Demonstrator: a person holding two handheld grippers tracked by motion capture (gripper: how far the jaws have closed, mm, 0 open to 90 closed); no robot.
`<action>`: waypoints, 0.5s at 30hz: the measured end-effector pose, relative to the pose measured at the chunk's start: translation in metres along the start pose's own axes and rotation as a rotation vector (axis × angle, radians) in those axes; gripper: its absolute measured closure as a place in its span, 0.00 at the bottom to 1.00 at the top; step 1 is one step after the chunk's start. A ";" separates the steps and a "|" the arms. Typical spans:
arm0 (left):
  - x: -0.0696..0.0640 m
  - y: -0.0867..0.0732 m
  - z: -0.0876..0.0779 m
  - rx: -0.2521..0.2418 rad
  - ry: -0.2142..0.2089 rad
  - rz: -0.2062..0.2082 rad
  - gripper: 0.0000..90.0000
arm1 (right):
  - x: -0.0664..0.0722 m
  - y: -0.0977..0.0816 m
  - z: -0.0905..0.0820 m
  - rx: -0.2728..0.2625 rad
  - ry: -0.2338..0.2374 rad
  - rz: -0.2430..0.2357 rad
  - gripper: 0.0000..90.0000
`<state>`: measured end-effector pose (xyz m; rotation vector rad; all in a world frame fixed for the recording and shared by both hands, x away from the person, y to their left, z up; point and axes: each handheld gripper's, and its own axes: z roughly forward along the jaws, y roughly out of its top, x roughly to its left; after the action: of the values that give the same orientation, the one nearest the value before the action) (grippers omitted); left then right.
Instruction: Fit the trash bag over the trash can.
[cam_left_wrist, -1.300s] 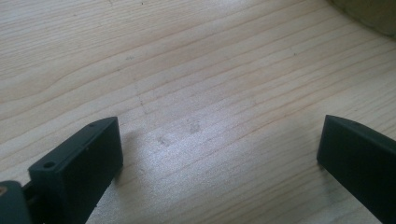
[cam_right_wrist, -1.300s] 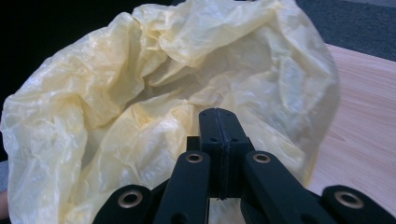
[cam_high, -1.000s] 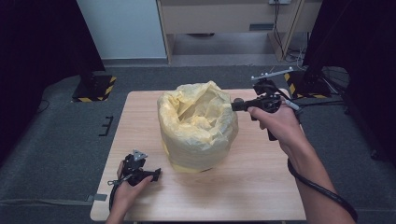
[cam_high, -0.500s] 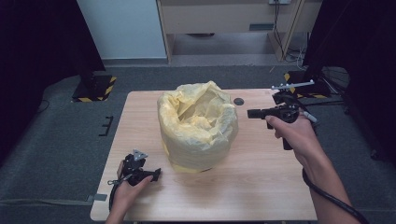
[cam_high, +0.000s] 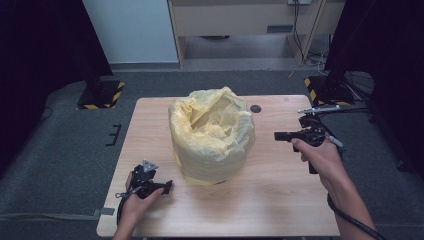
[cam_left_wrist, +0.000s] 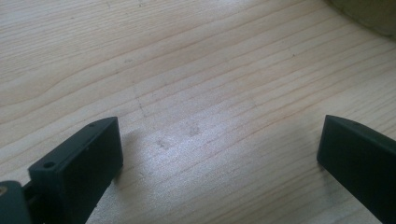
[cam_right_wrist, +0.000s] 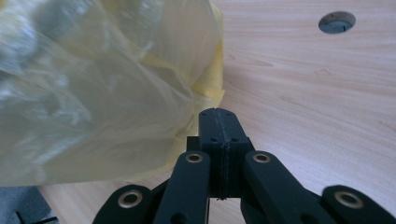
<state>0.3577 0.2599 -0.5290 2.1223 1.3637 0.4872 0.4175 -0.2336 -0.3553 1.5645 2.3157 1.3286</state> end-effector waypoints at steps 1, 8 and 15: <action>0.000 0.000 0.000 0.000 0.000 0.000 0.00 | -0.003 -0.003 0.002 0.001 -0.001 0.005 1.00; 0.000 0.000 0.000 -0.001 0.000 0.000 0.00 | -0.018 -0.019 0.012 0.006 -0.013 0.043 1.00; 0.000 0.000 0.001 -0.002 -0.001 0.001 0.00 | -0.034 -0.037 0.020 0.011 -0.043 0.077 1.00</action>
<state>0.3584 0.2595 -0.5292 2.1213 1.3609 0.4878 0.4162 -0.2522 -0.4062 1.6838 2.2634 1.2866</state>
